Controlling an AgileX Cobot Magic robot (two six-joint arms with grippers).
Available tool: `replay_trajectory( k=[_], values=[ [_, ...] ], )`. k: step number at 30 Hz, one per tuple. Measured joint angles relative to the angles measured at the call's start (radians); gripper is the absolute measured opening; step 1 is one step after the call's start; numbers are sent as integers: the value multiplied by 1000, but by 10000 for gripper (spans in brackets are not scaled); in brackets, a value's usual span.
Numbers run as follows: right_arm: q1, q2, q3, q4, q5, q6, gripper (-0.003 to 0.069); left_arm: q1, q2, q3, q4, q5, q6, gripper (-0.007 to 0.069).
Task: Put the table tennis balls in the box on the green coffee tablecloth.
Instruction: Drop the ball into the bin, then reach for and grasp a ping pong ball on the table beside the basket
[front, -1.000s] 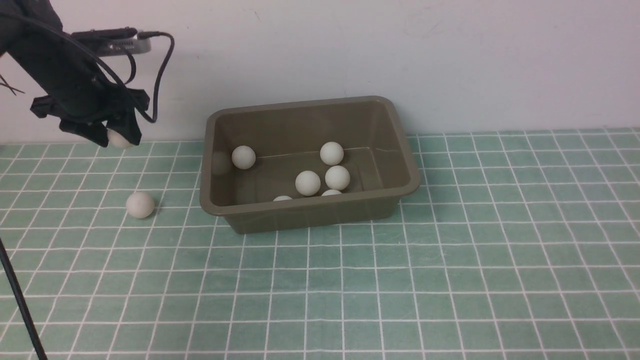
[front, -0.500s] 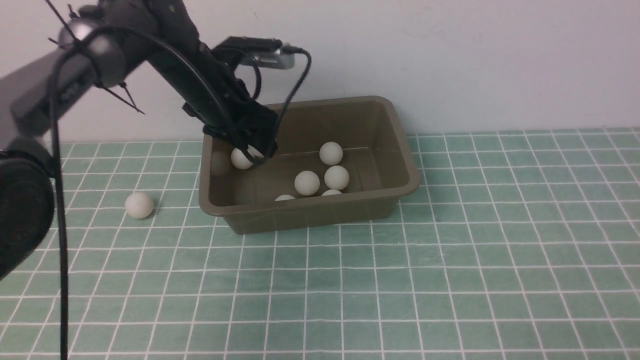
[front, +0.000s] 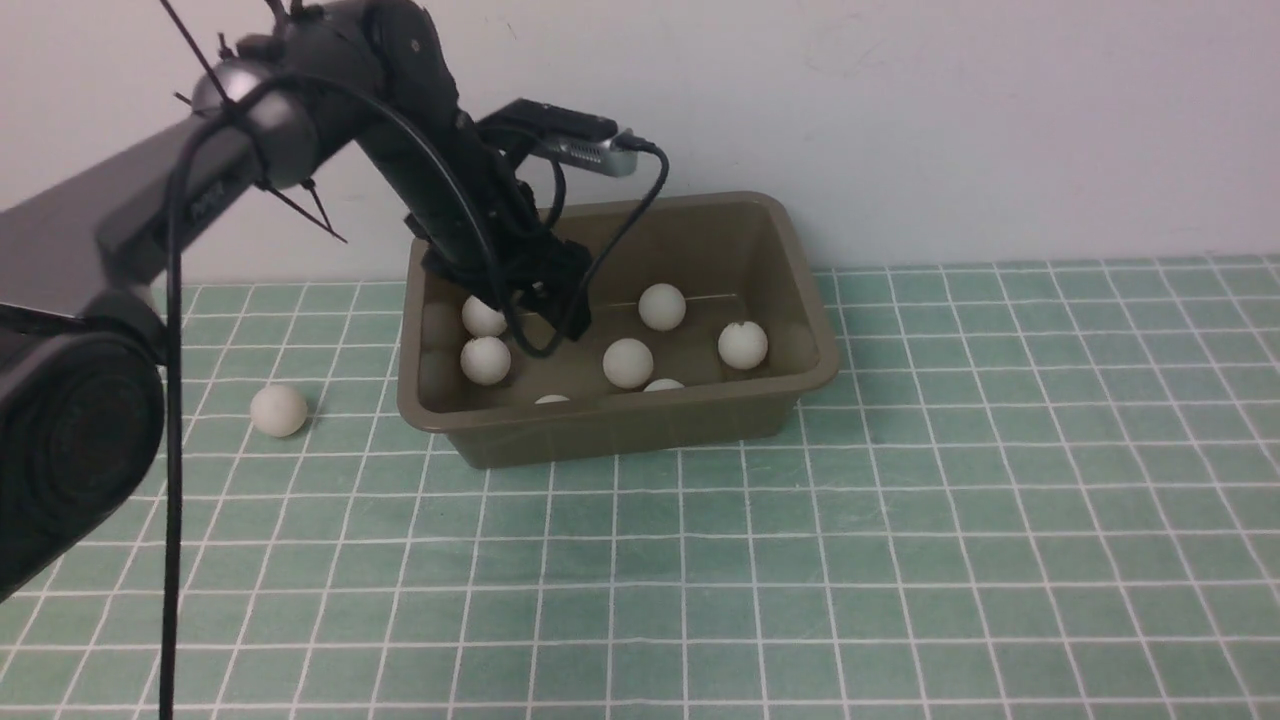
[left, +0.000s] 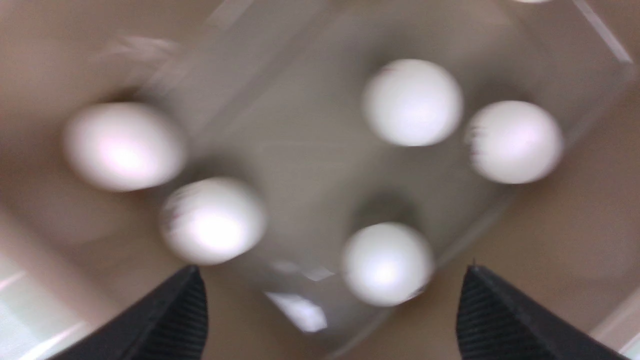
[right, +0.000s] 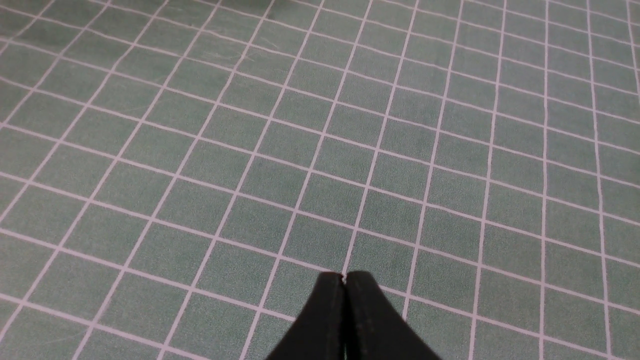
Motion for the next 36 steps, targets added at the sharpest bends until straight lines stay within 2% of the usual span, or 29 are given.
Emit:
replay_trajectory(
  k=[6, 10, 12, 15, 17, 22, 26, 36],
  values=[
    [0, 0, 0, 0, 0, 0, -16, 56, -71, -21, 107, 15, -76, 577],
    [0, 0, 0, 0, 0, 0, -16, 134, -116, -20, 141, 20, -139, 564],
    [0, 0, 0, 0, 0, 0, -16, 180, -126, -9, 125, 20, -153, 562],
    [0, 0, 0, 0, 0, 0, -16, 254, -131, 98, 50, 20, -159, 562],
    [0, 0, 0, 0, 0, 0, -16, 273, -129, 174, 47, 20, -154, 562],
    [0, 0, 0, 0, 0, 0, -16, 303, -128, 320, 74, 12, -141, 562],
    [0, 0, 0, 0, 0, 0, -16, 312, -128, 421, 75, -100, -134, 562],
    [0, 0, 0, 1, 0, 0, -16, 312, -84, 458, 71, -229, -132, 562]
  ],
)
